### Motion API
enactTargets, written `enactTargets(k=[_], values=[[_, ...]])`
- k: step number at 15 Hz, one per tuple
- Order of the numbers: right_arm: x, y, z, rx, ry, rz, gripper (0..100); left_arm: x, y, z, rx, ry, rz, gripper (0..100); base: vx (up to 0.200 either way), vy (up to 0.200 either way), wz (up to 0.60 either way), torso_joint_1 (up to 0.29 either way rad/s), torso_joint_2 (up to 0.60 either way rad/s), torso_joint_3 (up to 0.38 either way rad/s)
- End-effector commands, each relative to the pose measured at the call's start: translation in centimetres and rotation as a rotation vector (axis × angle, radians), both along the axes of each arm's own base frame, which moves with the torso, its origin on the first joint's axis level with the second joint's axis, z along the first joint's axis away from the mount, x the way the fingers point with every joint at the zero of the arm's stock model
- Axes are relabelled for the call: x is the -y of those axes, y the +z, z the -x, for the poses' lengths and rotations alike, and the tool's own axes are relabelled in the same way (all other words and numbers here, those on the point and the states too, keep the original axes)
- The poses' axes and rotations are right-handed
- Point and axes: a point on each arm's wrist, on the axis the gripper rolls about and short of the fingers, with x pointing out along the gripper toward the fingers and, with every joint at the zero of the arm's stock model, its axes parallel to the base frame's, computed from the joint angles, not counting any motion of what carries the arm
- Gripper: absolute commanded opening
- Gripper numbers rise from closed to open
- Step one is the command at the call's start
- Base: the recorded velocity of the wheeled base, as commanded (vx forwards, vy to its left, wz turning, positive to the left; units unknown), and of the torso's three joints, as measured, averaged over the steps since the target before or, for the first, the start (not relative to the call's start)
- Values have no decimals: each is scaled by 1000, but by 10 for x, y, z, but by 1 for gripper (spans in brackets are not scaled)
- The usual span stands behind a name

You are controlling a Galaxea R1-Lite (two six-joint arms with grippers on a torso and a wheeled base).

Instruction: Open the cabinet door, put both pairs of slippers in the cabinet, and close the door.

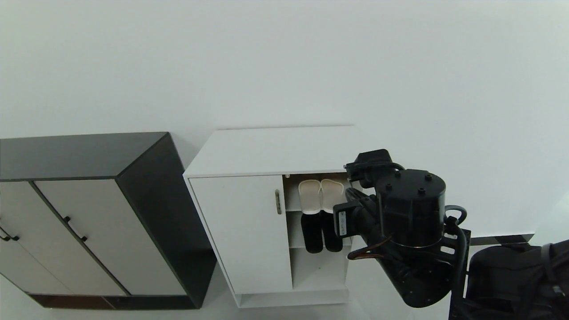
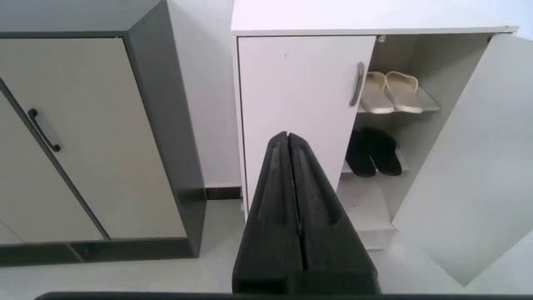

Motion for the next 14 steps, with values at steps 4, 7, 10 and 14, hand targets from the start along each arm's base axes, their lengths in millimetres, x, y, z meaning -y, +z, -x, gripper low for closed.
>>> enactTargets(k=[4, 7, 10, 14], values=[[0, -2, 0, -4, 2, 6, 0, 0, 0, 0, 1, 1, 1, 0, 0, 0, -450, -1, -2, 2], [0, -2, 0, -4, 1, 6, 0, 0, 0, 0, 1, 1, 1, 0, 0, 0, -600, 10, 1, 1], [3, 0, -2, -1, -7, 0, 0, 0, 0, 0, 1, 4, 1, 0, 0, 0, -400, 2, 2, 2], [16, -1, -18, -5, -64, 6, 0, 0, 0, 0, -1, 4, 1, 0, 0, 0, 0, 0, 0, 0]])
